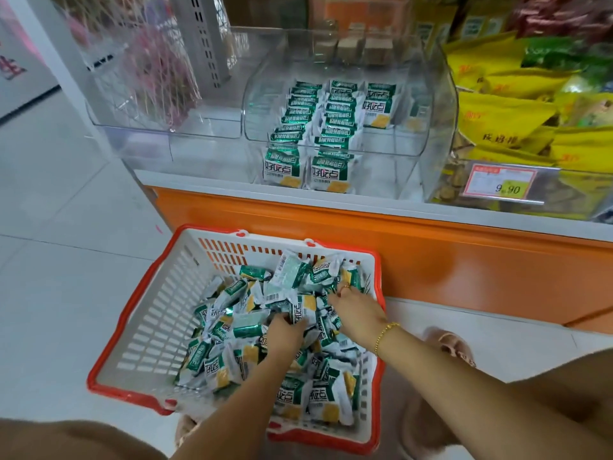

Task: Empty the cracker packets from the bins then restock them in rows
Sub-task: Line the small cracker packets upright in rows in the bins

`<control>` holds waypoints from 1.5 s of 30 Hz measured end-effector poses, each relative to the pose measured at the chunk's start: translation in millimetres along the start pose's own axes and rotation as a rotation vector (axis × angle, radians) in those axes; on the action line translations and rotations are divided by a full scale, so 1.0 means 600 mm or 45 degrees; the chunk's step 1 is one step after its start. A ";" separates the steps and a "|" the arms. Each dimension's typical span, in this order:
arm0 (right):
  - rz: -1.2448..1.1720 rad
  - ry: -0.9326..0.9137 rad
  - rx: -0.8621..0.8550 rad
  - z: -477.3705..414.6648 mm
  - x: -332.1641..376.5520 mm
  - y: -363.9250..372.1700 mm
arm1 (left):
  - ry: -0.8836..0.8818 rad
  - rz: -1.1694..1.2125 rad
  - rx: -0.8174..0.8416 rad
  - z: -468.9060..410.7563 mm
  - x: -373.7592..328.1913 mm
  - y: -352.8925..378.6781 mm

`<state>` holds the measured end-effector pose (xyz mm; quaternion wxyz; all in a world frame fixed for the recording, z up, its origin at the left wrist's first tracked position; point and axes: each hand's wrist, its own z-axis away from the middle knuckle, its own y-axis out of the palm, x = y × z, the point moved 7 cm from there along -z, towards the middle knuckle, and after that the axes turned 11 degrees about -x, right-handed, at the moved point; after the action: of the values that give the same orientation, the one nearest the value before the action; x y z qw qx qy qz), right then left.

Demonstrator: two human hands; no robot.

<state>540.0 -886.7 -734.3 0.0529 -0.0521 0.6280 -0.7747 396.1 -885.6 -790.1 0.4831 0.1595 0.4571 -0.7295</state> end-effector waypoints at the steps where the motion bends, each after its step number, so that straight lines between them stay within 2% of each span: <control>1: 0.031 -0.026 0.009 -0.002 0.001 0.003 | -0.030 0.021 -0.006 -0.004 -0.003 0.002; 8: 0.126 -0.198 0.060 -0.019 0.006 0.016 | -0.288 0.258 0.045 -0.013 -0.014 -0.014; 11: 0.057 -0.194 0.068 -0.024 0.000 0.013 | -0.438 0.347 0.091 -0.007 -0.002 -0.029; 13: -0.115 -0.151 0.054 -0.026 -0.007 0.002 | -0.462 0.372 0.109 -0.003 0.005 -0.046; 18: -0.958 0.174 0.045 -0.024 -0.031 -0.072 | -0.431 0.476 0.152 0.021 -0.002 -0.105; 21: -1.221 0.203 0.197 -0.011 -0.025 -0.110 | -0.404 0.625 0.227 0.034 -0.019 -0.131; 23: -1.368 0.196 0.221 -0.004 -0.024 -0.127 | -0.371 0.739 0.293 0.043 -0.037 -0.139; 26: -1.531 0.179 0.231 0.005 -0.022 -0.156 | -0.233 0.733 0.315 0.063 -0.080 -0.153; 30: -1.461 0.005 0.177 0.011 -0.008 -0.213 | -0.016 0.625 0.359 0.093 -0.138 -0.160; 34: -1.369 -0.112 0.079 0.017 0.011 -0.247 | 0.078 0.605 0.434 0.122 -0.166 -0.153; 36: -1.295 -0.116 -0.015 0.015 0.010 -0.255 | 0.166 0.558 0.484 0.136 -0.176 -0.153; 40: -1.238 -0.052 -0.164 0.012 -0.002 -0.265 | 0.395 0.264 0.618 0.153 -0.191 -0.152; 43: -1.190 -0.076 -0.055 0.015 -0.005 -0.271 | 0.523 0.183 0.588 0.153 -0.213 -0.162; 45: -1.119 -0.149 0.057 0.017 -0.003 -0.286 | 0.600 0.243 0.535 0.151 -0.237 -0.172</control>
<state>540.5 -861.1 -564.5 -0.2449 -0.3570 0.5251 -0.7327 396.0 -868.3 -593.3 0.3866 0.4621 0.3789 -0.7024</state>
